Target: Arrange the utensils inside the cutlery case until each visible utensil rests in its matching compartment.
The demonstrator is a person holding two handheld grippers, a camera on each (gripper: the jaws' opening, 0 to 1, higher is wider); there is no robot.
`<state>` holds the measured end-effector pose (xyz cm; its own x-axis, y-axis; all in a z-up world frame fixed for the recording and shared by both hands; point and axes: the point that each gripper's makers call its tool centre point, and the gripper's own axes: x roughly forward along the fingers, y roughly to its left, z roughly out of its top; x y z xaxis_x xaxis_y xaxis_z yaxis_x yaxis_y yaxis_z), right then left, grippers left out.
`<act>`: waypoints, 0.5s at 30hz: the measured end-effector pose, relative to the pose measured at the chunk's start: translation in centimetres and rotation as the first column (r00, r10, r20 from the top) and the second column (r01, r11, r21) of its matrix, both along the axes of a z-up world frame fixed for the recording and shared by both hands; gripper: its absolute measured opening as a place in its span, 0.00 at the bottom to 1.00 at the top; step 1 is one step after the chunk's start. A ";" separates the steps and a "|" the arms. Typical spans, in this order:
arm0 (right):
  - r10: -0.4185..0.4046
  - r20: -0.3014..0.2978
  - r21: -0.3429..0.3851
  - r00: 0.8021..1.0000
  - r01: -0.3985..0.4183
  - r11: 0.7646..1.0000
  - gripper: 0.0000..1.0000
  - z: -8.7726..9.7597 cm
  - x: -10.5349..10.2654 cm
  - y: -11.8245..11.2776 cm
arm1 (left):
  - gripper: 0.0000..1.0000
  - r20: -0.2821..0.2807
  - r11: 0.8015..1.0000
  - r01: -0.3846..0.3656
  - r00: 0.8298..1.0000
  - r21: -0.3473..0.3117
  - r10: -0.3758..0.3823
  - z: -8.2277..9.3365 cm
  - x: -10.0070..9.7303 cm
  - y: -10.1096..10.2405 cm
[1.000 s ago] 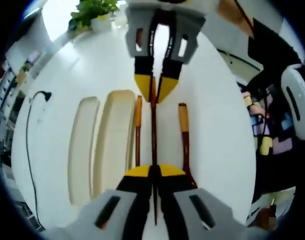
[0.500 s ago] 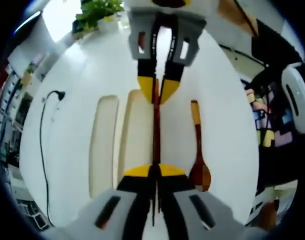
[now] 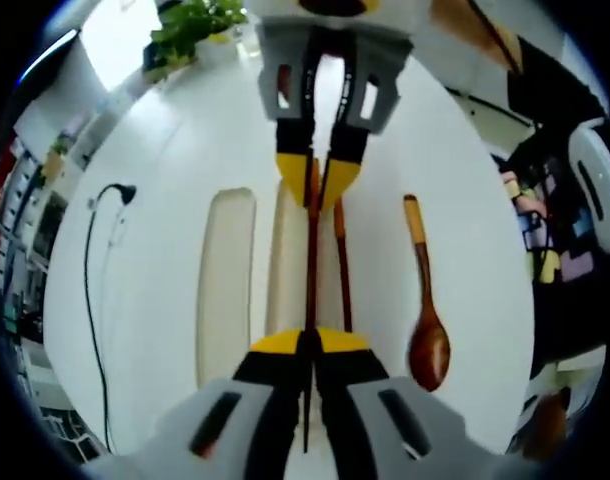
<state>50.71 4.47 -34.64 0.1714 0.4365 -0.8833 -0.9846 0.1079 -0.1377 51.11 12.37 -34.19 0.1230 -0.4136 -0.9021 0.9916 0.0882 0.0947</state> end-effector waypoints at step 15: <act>-0.018 -0.036 0.008 0.999 0.018 1.000 0.04 -2.0 0.3 0.4 | 0.03 -0.012 1.000 0.014 1.000 0.026 -0.013 -1.8 0.1 0.4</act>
